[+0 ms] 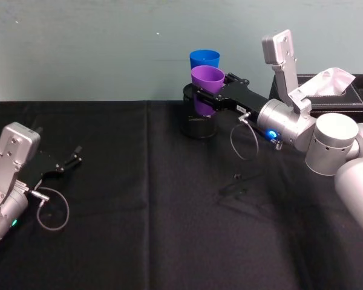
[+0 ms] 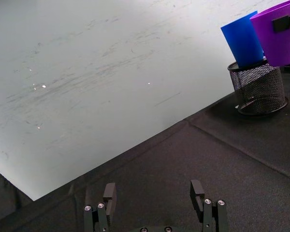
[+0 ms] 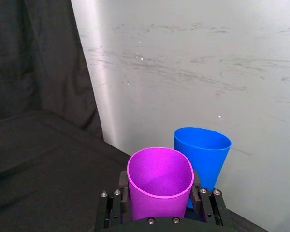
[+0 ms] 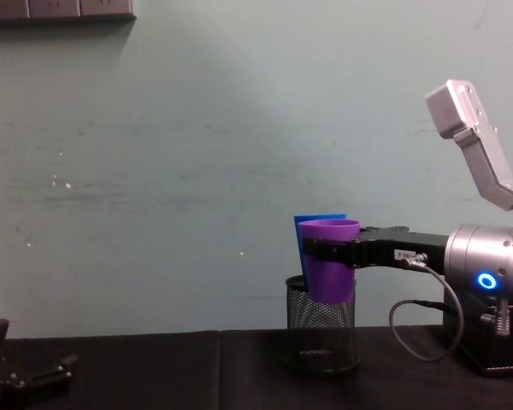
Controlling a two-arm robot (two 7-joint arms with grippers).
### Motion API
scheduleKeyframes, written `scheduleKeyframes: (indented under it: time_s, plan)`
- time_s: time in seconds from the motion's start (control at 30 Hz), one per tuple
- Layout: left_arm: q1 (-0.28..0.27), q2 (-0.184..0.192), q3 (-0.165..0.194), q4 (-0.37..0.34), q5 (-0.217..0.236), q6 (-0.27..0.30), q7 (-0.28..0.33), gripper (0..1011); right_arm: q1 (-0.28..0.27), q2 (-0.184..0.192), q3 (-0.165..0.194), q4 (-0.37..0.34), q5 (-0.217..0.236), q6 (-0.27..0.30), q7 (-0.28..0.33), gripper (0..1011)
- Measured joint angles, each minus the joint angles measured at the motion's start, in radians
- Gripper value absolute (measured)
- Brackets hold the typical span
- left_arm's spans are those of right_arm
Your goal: Pick up one cup with a gripper and tap it against the other cup.
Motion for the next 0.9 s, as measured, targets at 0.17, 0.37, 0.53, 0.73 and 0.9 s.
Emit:
scheduleKeyframes:
  time_s: [0.17,0.37,0.53,0.73,0.9]
  plan:
    - [0.000,0.000,0.000,0.000,0.000,0.000,0.000,1000,0.000,0.000,-0.001,0.000,0.000,0.000,0.000,718]
    - [0.000,0.000,0.000,0.000,0.000,0.000,0.000,1000,0.000,0.000,-0.002,-0.001,0.000,0.001,0.000,718]
    - [0.000,0.000,0.000,0.000,0.000,0.000,0.000,1000,0.000,0.001,-0.002,0.000,0.000,0.001,0.000,718]
    - [0.000,0.000,0.000,0.000,0.000,0.000,0.000,1000,0.000,0.001,-0.003,-0.001,0.000,0.001,0.000,718]
    - [0.000,0.000,0.000,0.000,0.000,0.000,0.000,1000,0.000,0.001,-0.003,-0.001,0.000,0.001,0.000,718]
